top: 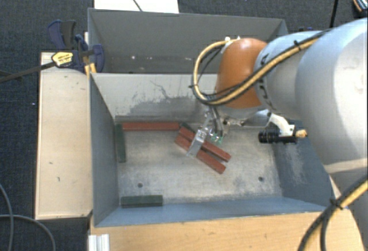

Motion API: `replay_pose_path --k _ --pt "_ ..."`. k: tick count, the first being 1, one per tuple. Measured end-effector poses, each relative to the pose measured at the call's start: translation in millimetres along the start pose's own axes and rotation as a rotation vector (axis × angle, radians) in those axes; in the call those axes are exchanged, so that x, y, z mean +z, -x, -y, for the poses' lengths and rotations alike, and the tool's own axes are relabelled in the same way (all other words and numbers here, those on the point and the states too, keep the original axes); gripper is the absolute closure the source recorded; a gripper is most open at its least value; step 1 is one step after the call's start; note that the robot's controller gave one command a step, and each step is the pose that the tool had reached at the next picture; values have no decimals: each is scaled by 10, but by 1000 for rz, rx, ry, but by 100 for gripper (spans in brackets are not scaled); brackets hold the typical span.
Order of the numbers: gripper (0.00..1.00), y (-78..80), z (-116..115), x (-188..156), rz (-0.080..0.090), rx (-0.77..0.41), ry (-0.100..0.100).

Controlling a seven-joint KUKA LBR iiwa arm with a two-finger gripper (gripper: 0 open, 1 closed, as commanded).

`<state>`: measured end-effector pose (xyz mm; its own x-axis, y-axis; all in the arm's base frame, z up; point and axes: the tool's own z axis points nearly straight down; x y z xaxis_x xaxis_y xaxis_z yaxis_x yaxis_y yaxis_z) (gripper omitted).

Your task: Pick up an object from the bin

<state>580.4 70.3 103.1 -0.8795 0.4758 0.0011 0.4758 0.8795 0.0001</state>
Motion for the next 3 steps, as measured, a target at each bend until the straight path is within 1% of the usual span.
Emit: replay_pose_path --k 1,2,3 --pt "0 -67 23 338 -2 294 -2" --pt "0 -64 26 334 -1 288 -2" --pt "100 -59 24 323 0 285 -1"
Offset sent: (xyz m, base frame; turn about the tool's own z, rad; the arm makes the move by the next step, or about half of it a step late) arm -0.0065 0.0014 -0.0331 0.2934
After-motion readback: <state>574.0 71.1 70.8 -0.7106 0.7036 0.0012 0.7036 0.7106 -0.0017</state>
